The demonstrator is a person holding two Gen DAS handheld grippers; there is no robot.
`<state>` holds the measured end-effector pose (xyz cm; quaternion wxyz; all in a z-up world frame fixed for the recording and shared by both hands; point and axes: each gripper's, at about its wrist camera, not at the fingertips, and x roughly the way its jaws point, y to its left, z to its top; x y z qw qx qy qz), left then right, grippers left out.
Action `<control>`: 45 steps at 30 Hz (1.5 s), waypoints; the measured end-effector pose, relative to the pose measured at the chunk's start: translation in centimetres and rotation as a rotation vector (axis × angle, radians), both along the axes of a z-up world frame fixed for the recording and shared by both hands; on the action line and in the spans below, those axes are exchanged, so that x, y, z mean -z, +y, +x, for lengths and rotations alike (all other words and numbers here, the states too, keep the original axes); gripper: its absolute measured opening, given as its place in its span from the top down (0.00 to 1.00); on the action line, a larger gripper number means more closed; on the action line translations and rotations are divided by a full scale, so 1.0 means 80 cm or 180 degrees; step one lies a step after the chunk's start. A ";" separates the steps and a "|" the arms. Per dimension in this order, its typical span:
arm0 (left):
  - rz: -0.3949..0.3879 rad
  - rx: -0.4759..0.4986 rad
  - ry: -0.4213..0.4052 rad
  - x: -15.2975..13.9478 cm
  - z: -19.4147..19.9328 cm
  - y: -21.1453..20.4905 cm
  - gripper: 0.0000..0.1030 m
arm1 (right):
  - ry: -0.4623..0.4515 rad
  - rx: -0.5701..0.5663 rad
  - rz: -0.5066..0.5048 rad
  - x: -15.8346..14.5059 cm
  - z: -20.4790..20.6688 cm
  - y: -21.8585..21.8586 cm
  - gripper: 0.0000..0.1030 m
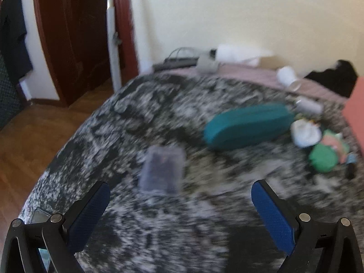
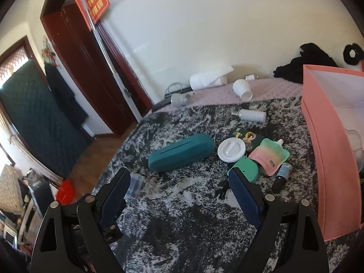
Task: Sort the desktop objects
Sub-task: 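Move the left tool to the clear box of black pieces, then grasp the clear box with the left tool while the right tool grasps the green round case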
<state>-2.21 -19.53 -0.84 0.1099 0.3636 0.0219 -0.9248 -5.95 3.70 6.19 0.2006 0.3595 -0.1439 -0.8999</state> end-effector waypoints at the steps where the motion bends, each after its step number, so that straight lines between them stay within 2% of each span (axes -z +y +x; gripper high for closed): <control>1: -0.0011 -0.0027 -0.0033 0.007 -0.003 -0.006 0.01 | -0.0014 -0.0006 0.0039 0.003 -0.006 -0.002 0.11; 6: 0.0030 -0.0140 -0.0179 0.036 -0.025 -0.031 0.01 | -0.0134 -0.0025 0.0331 0.026 -0.037 -0.006 0.12; 10: 0.0050 -0.0130 -0.0266 0.050 -0.046 -0.032 0.01 | -0.0492 0.0017 0.0178 0.058 -0.066 0.022 0.12; 14: 0.0035 -0.0085 -0.0349 0.065 -0.065 -0.030 0.01 | -0.0658 0.0142 0.0237 0.083 -0.087 0.042 0.12; 19: 0.0216 -0.0123 -0.0510 0.087 -0.091 -0.038 0.01 | -0.0856 0.0243 0.0257 0.113 -0.111 0.059 0.12; 24: 0.0383 -0.0198 -0.0532 0.094 -0.106 -0.047 0.01 | -0.1067 0.0354 0.0306 0.145 -0.133 0.066 0.12; 29: 0.0395 -0.0306 -0.0530 0.097 -0.117 -0.048 0.01 | -0.1078 0.0348 0.0296 0.157 -0.144 0.058 0.09; 32: 0.0374 -0.0343 -0.0517 0.098 -0.121 -0.046 0.01 | -0.0980 0.0279 0.0501 0.161 -0.142 0.036 0.07; 37: 0.0348 -0.0348 -0.0499 0.100 -0.123 -0.046 0.01 | -0.0814 0.0247 0.0829 0.164 -0.136 0.015 0.15; 42: 0.0340 -0.0346 -0.0485 0.101 -0.123 -0.046 0.01 | -0.0670 0.0277 0.1104 0.169 -0.130 0.004 0.16; 44: 0.0364 -0.0342 -0.0453 0.099 -0.121 -0.047 0.02 | -0.0612 0.0289 0.1214 0.170 -0.127 0.000 0.20; 45: 0.0384 -0.0337 -0.0421 0.097 -0.118 -0.048 0.05 | -0.0583 0.0294 0.1269 0.171 -0.126 -0.002 0.30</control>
